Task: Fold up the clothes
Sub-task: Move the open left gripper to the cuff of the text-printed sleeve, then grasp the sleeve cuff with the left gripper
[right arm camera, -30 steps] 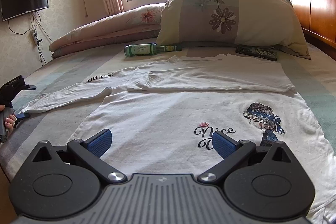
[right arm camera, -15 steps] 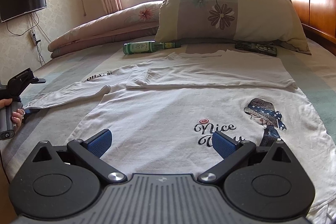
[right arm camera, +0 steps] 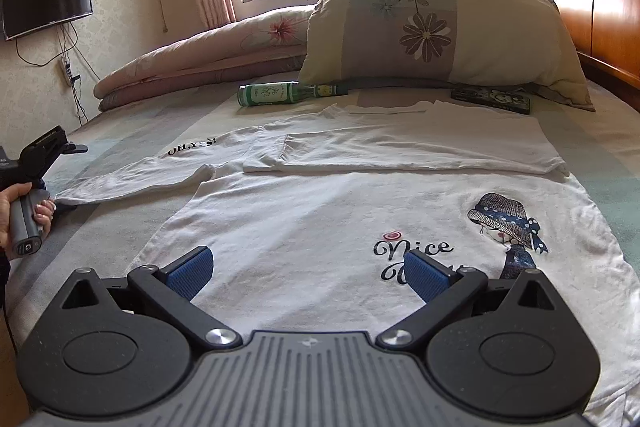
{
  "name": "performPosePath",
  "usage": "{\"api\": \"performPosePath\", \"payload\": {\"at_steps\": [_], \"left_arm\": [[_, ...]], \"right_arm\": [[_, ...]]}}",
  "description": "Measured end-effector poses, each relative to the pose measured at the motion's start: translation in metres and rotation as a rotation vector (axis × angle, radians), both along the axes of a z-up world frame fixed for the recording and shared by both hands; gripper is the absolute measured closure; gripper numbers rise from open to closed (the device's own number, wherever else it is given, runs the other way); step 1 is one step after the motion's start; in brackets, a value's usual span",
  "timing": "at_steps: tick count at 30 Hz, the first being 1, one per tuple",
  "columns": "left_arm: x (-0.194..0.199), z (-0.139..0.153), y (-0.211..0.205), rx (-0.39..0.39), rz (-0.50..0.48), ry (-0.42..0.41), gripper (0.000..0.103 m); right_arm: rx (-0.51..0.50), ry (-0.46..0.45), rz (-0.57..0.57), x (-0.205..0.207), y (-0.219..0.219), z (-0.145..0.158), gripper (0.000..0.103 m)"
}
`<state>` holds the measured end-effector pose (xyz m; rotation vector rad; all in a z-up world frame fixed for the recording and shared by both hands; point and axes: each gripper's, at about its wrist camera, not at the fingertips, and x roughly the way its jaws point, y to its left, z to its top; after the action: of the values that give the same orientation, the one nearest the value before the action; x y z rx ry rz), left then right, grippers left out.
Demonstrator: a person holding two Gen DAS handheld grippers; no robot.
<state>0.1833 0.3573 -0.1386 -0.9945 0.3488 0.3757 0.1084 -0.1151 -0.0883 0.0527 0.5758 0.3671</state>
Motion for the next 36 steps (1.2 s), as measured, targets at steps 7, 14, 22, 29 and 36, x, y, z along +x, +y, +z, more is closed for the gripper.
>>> {"api": "performPosePath", "payload": {"at_steps": [7, 14, 22, 29, 36], "left_arm": [[-0.008, -0.002, -0.010, 0.049, -0.021, -0.027, 0.001], [-0.005, -0.002, 0.004, 0.023, 0.109, -0.066, 0.001], [-0.005, 0.009, -0.009, -0.011, 0.038, -0.115, 0.001], [-0.003, 0.019, -0.008, -0.012, 0.036, -0.112, 0.001], [0.003, 0.035, -0.015, 0.042, 0.007, -0.109, 0.001]], "right_arm": [[0.046, 0.016, -0.016, 0.007, -0.005, -0.001, 0.000], [0.026, 0.019, -0.022, 0.008, -0.001, -0.003, 0.000], [0.009, 0.008, 0.024, 0.006, 0.005, -0.005, 0.000], [-0.005, 0.041, 0.082, 0.009, 0.009, -0.006, 0.000], [-0.004, 0.066, 0.113, 0.037, 0.020, 0.011, 0.000]]}}
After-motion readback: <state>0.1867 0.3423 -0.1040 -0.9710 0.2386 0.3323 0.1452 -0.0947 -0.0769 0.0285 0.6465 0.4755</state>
